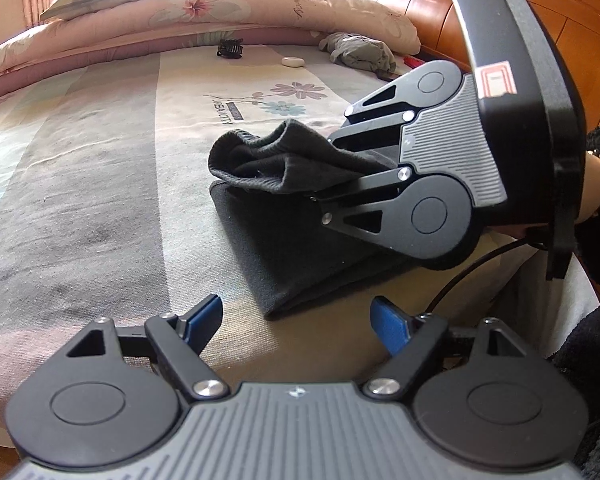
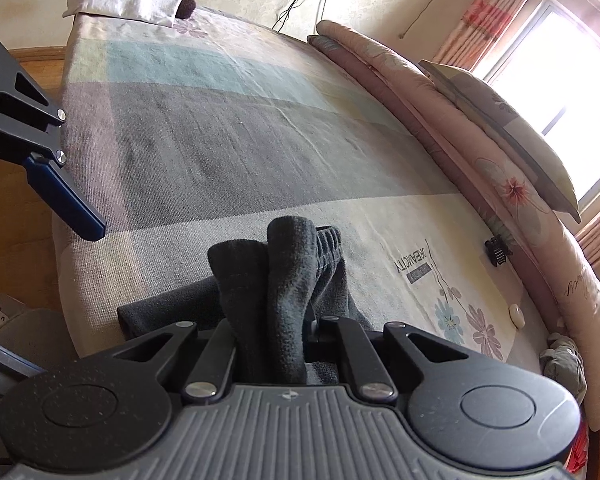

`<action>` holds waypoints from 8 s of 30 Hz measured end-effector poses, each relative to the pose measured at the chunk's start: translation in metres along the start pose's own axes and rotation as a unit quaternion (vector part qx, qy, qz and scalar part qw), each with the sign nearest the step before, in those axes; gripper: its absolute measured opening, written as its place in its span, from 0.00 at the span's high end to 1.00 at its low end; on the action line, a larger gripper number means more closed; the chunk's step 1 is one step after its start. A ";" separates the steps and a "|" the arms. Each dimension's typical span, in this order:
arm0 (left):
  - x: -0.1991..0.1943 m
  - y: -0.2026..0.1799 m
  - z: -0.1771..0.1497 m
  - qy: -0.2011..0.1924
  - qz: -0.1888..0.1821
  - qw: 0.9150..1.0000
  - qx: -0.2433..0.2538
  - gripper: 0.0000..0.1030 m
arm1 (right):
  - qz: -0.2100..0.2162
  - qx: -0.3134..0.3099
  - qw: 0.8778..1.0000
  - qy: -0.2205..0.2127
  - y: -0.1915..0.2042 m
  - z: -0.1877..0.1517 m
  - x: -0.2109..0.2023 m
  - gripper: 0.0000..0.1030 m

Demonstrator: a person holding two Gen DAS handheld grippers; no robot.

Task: Fold clothes
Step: 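Lay the waistband down on the sweatpants and open the right gripper, then smooth the folded sweatpants flat with the open right gripper, then move the left gripper to the waistband edge of the folded sweatpants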

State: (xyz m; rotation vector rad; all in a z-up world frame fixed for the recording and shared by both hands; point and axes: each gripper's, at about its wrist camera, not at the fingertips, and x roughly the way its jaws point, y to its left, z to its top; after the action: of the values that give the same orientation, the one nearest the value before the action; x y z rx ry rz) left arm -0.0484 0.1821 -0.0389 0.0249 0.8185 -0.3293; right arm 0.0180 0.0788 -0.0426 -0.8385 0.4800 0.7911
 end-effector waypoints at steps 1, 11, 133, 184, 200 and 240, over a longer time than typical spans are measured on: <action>0.000 0.000 0.000 0.001 0.001 1.000 -0.001 0.21 | 0.001 -0.001 1.000 0.001 0.001 0.000 0.001 0.90; -0.001 -0.003 0.000 0.017 0.013 1.000 0.002 0.21 | 0.106 0.060 0.993 0.001 -0.017 -0.016 -0.009 0.50; 0.093 -0.080 0.094 0.023 -0.070 0.995 0.067 0.18 | 0.051 0.415 0.907 0.038 -0.135 -0.201 -0.089 0.00; 0.175 -0.172 0.122 0.096 -0.224 0.968 -0.051 0.15 | 0.016 0.475 0.878 0.051 -0.146 -0.280 -0.130 0.00; 0.172 -0.174 0.132 0.090 -0.254 0.957 -0.110 0.15 | -0.038 0.409 0.911 0.034 -0.119 -0.276 -0.147 0.00; 0.143 -0.147 0.120 0.082 -0.204 0.972 -0.083 0.15 | -0.263 -0.061 0.962 0.043 -0.053 -0.221 -0.069 0.00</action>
State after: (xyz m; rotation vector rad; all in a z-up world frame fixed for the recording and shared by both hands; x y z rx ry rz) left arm 0.0843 -0.0152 -0.0437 -0.2793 1.0120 -0.6523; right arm -0.0006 -0.1503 -0.1031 -1.0600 0.2640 0.2942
